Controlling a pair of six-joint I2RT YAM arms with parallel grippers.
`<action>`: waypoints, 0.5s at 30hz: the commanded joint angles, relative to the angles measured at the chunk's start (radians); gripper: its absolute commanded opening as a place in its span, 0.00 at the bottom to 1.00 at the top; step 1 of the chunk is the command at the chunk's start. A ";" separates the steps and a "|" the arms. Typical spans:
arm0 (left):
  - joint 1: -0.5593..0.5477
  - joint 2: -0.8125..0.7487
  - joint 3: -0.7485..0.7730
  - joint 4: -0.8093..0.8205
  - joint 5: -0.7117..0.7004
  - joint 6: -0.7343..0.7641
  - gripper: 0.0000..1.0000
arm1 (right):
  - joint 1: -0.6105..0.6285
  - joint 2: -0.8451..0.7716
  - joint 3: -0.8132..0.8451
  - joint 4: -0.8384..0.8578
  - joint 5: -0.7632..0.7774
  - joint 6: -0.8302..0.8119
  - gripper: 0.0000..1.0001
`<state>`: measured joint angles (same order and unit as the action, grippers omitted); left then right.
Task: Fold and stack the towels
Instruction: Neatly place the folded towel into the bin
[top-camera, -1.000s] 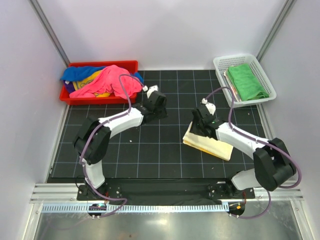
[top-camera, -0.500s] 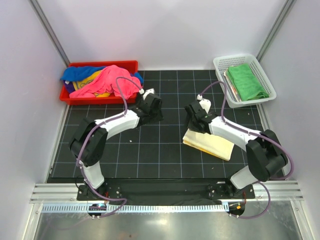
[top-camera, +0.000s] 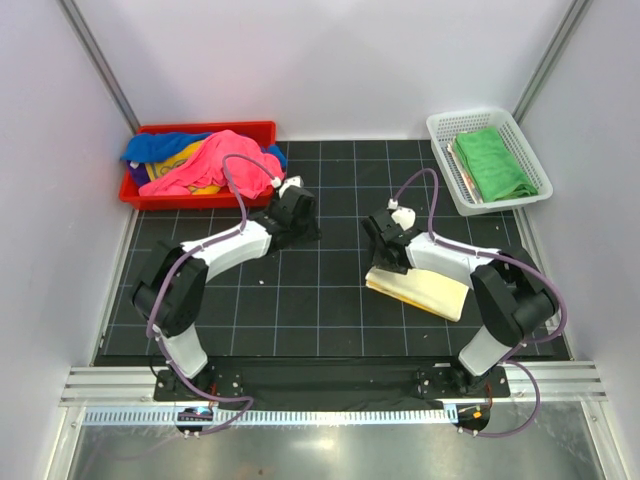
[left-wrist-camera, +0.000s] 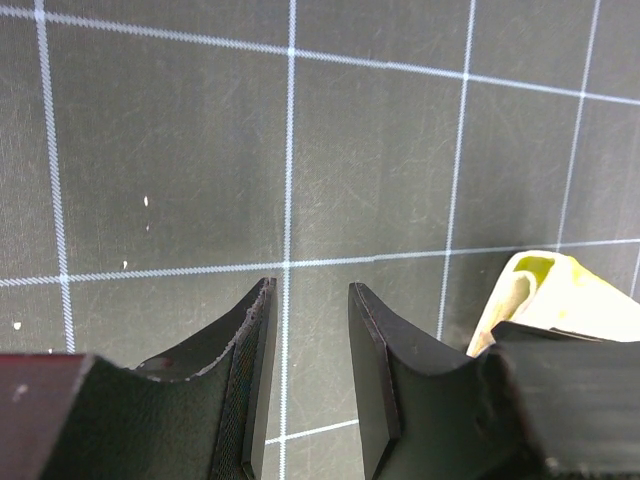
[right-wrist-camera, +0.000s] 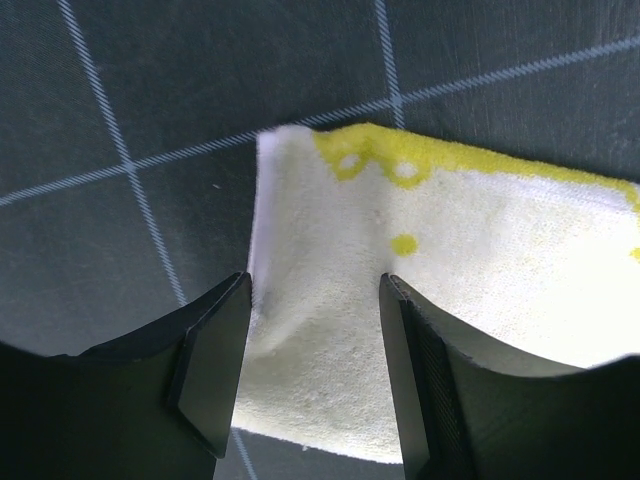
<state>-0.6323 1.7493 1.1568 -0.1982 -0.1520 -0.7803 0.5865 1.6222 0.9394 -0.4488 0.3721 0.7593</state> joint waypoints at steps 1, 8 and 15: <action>0.006 -0.033 -0.009 0.043 0.015 0.010 0.38 | 0.006 -0.025 -0.034 0.022 0.036 0.018 0.60; 0.006 -0.019 -0.008 0.052 0.023 0.006 0.37 | 0.007 0.007 -0.071 0.059 0.025 0.011 0.57; 0.006 -0.013 -0.012 0.052 0.025 0.009 0.36 | 0.006 0.031 -0.070 0.067 0.016 -0.009 0.43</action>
<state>-0.6323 1.7493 1.1473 -0.1833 -0.1341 -0.7803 0.5873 1.6241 0.8883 -0.4156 0.3920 0.7502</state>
